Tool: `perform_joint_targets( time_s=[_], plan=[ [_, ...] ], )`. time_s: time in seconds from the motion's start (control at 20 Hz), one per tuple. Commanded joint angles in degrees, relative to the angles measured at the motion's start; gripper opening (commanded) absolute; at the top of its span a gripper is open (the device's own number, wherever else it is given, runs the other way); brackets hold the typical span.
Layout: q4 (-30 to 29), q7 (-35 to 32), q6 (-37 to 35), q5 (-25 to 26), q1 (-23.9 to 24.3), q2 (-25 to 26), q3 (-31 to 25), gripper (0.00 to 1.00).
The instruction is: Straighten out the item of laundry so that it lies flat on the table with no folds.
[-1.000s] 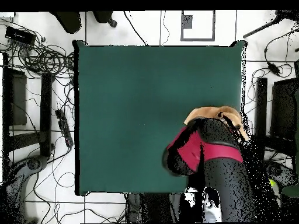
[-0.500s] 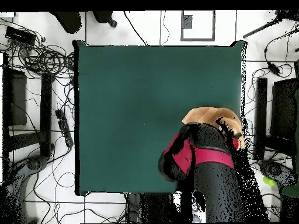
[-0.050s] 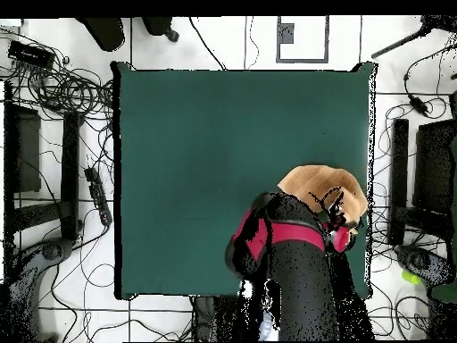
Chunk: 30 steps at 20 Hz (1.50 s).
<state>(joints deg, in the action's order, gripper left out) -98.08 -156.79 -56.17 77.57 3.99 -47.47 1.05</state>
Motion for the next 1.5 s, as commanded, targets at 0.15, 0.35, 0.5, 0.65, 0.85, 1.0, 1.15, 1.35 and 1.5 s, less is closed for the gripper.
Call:
perform_joint_targets(
  time_s=[0.15, 0.35, 0.5, 0.65, 0.85, 1.0, 1.15, 1.35, 1.5],
  plan=[
    [-2.8, -5.0, 0.5, -15.4, -1.5, -5.8, -1.1, 0.0],
    [-3.2, -4.2, 5.0, -20.3, 0.7, -7.6, -1.3, 0.0],
    [-2.6, -4.4, 6.8, -21.6, 1.7, -7.2, -0.9, 0.0],
    [-2.4, -3.0, 6.9, -23.4, 2.5, -8.3, -0.6, 0.0],
    [-2.7, -2.7, 4.7, -25.7, 1.2, -10.0, -0.3, 0.0],
    [-2.3, -2.5, 0.6, -28.2, -1.2, -11.2, -0.6, 0.0],
    [-1.9, -4.3, -2.8, -30.2, -4.8, -11.4, -0.7, 0.0],
    [-0.3, -5.3, -5.9, -34.0, -7.9, -10.5, -1.5, 0.0],
    [0.5, -5.0, -5.8, -37.4, -8.1, -9.8, -1.6, 0.0]
  ],
)
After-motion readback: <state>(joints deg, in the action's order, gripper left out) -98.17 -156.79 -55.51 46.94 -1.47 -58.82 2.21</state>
